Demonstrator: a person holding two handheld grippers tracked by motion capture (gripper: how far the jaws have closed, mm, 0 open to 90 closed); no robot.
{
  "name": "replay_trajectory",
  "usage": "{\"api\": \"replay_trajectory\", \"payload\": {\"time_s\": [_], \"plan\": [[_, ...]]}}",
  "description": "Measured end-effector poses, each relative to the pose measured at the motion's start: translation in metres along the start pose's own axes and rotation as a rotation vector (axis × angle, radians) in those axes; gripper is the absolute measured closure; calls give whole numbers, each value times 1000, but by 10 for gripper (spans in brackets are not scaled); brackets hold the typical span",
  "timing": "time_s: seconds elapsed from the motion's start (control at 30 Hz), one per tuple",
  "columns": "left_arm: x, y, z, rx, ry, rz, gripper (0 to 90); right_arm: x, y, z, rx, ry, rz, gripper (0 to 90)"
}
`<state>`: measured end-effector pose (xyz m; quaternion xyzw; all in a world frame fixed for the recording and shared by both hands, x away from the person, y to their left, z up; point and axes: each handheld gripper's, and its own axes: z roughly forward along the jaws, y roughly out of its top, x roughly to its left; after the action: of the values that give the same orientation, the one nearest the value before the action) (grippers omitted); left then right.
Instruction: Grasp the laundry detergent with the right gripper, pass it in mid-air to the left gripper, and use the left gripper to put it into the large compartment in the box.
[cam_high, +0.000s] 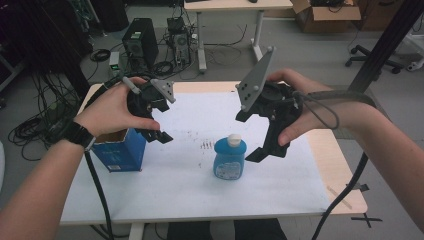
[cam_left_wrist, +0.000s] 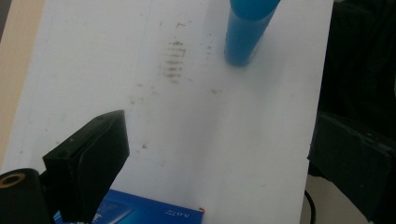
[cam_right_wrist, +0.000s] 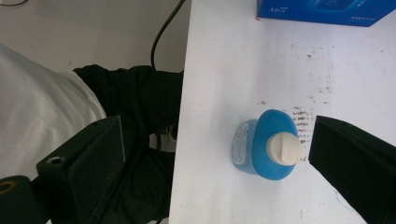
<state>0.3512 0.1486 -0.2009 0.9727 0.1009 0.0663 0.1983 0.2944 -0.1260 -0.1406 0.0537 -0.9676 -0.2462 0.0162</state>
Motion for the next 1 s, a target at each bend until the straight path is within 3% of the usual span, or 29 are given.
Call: {"api": "replay_trajectory", "payload": {"time_s": [0.5,1.0], "plan": [[0,2,-4,-7,11,-14,46,-12,-12,-5,-48,-19,2,36],[1,4,-4,-32,17,-24,41,-37,-56,-11,-172,-66,61,31]]}}
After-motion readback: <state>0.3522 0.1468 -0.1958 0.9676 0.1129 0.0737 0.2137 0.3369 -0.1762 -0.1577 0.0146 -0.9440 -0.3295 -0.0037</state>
